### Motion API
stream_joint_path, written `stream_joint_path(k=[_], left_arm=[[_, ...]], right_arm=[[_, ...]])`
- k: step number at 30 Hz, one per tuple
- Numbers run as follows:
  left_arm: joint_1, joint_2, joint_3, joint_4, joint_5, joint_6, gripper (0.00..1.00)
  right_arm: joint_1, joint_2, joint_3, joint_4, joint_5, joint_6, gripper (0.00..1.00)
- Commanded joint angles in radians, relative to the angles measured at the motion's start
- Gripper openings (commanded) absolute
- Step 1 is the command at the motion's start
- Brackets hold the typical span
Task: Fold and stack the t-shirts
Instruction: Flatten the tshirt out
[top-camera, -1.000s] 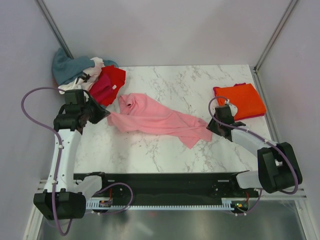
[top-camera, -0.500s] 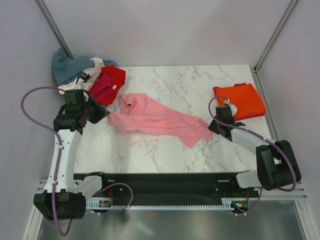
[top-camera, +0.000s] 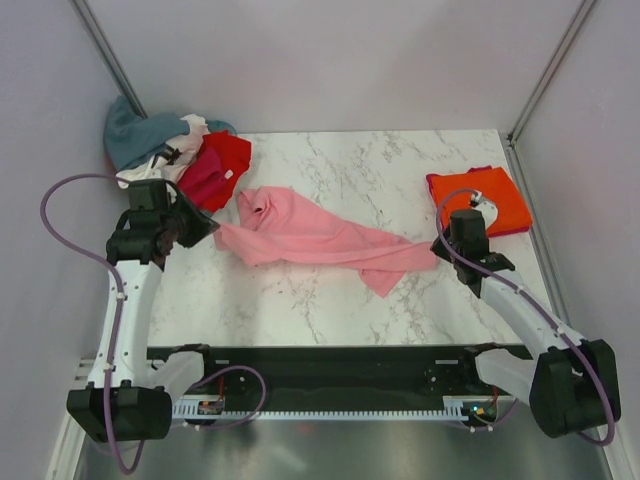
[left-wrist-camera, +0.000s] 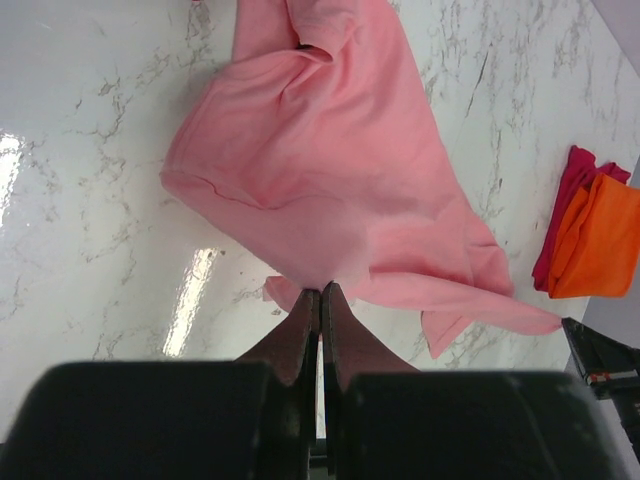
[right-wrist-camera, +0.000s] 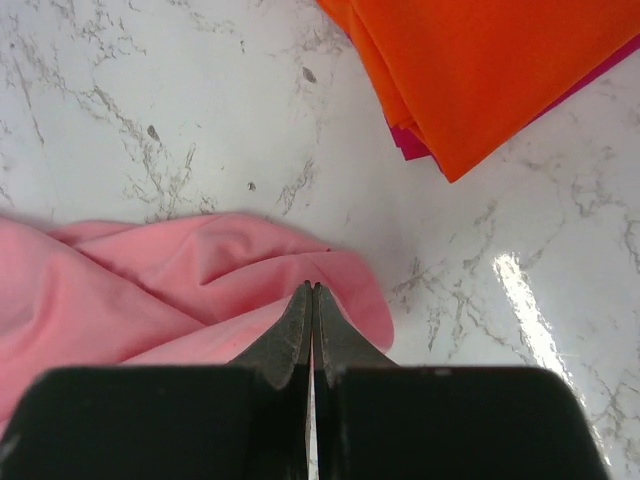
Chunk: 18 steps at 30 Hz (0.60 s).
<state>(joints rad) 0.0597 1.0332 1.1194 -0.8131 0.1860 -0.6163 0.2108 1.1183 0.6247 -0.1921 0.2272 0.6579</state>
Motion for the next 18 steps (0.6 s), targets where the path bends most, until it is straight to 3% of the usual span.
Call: stream_joint_path(k=[1, 10, 14, 18], left_arm=[[0.006, -0.027, 0.029, 0.017, -0.010, 0.021, 0.02], [0.008, -0.012, 0.075, 0.012, -0.022, 0.000, 0.02], [0.014, 0.069, 0.115, 0.041, -0.037, -0.045, 0.02], [0.020, 0.163, 0.274, 0.051, -0.016, -0.069, 0.02]], right_arm=[[-0.011, -0.063, 0.014, -0.046, 0.049, -0.033, 0.00], [-0.013, -0.123, 0.001, -0.055, 0.018, -0.035, 0.00], [-0.013, -0.063, 0.103, -0.050, -0.021, -0.040, 0.00], [-0.013, 0.030, 0.285, -0.064, -0.066, -0.076, 0.00]])
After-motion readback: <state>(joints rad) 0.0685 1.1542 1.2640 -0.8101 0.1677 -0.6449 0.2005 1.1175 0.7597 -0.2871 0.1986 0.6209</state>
